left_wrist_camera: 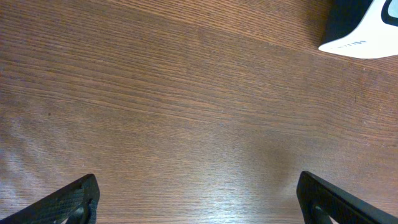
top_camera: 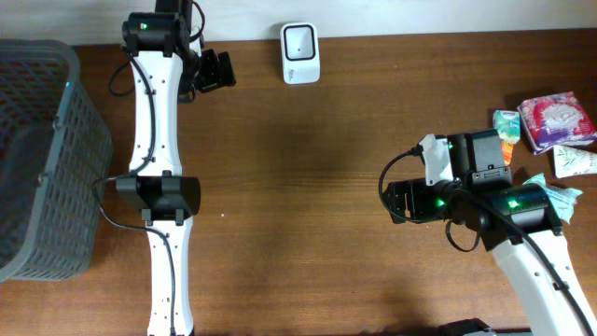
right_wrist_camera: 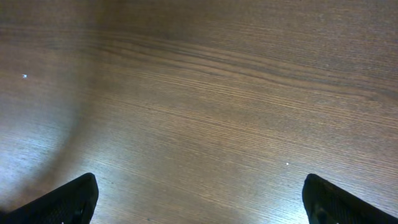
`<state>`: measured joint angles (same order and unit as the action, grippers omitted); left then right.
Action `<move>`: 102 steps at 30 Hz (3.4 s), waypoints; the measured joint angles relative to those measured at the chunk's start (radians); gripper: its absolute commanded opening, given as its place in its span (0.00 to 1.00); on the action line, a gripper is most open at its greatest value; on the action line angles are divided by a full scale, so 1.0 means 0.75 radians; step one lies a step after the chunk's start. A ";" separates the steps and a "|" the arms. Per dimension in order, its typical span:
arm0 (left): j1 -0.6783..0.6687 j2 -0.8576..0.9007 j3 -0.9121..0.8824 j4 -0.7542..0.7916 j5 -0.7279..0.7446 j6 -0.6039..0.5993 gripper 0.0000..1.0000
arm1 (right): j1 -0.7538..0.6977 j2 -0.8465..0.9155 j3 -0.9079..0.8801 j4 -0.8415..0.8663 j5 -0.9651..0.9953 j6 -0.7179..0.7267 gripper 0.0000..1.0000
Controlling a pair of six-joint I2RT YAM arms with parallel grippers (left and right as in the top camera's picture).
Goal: Scan the item barcode
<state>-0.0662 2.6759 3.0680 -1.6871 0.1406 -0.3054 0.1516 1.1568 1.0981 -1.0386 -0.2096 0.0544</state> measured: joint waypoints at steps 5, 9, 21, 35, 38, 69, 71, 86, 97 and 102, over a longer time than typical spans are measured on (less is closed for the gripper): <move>0.000 0.000 -0.001 -0.001 0.000 0.000 0.99 | 0.000 -0.186 -0.095 0.120 0.057 -0.001 0.99; 0.000 0.000 -0.004 0.001 0.000 0.000 0.99 | -0.047 -0.829 -0.533 0.415 0.094 -0.002 0.99; 0.000 0.000 -0.005 0.001 0.000 0.000 0.99 | -0.220 -1.477 -1.189 0.919 0.093 -0.002 0.99; 0.000 0.000 -0.005 0.000 0.000 0.000 0.99 | -0.220 -1.527 -1.446 1.299 0.093 -0.063 0.99; 0.000 0.000 -0.005 0.000 0.000 0.000 0.99 | -0.220 -1.527 -1.446 1.299 0.093 -0.112 0.99; -0.120 -0.132 -0.310 0.086 -0.023 0.093 0.99 | -0.220 -1.527 -1.446 1.297 0.094 -0.072 0.99; -0.132 -0.436 -0.833 0.363 -0.079 0.109 0.99 | -0.220 -1.528 -1.446 1.298 0.094 -0.072 0.99; -0.128 -2.391 -3.061 1.163 -0.340 0.159 0.99 | -0.220 -1.528 -1.446 1.299 0.094 -0.072 0.99; -0.048 -3.026 -3.763 1.917 -0.258 0.199 0.99 | -0.220 -1.528 -1.446 1.300 0.095 -0.072 0.99; 0.011 -3.279 -4.066 2.411 -0.242 0.356 0.99 | -0.220 -1.527 -1.446 1.299 0.094 -0.072 0.99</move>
<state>-0.0578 0.2169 0.0189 0.1215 -0.0406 -0.0387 -0.0135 0.0113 0.0135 -0.0643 -0.1390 0.0002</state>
